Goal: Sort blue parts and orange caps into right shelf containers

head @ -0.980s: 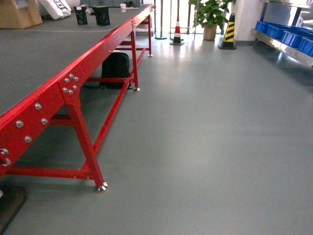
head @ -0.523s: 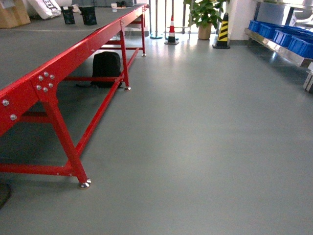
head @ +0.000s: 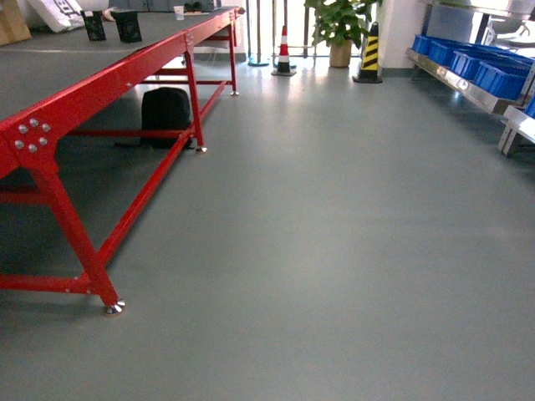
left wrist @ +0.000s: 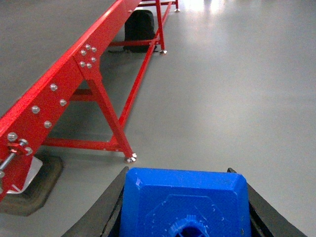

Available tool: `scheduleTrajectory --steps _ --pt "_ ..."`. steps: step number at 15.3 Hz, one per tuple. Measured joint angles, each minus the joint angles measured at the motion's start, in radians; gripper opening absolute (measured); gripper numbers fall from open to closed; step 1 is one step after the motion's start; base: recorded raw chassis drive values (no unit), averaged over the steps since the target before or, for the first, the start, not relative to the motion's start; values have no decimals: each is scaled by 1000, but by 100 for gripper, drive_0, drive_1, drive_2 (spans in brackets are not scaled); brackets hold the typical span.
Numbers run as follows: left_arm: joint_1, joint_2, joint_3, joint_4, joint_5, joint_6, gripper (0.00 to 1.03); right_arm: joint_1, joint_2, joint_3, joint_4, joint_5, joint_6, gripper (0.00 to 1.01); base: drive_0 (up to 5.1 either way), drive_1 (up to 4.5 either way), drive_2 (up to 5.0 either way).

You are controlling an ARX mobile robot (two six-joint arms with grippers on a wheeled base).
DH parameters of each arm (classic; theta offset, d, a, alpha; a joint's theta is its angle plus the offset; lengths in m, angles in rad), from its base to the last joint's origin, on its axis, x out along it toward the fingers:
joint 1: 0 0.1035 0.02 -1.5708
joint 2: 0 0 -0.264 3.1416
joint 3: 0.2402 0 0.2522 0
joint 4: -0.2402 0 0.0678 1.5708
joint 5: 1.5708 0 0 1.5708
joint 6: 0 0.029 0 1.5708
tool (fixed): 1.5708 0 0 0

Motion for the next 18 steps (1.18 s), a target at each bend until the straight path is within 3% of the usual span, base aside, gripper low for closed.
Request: scheduleTrajectory --steps 5,18 --pt "-10 -2 0 2 11 0 44 -6 -1 0 3 8 0 42 96 -52 -52" --pt "2 -1 0 0 -2 0 44 -6 -2 -1 3 3 -2 42 -6 427 -438"
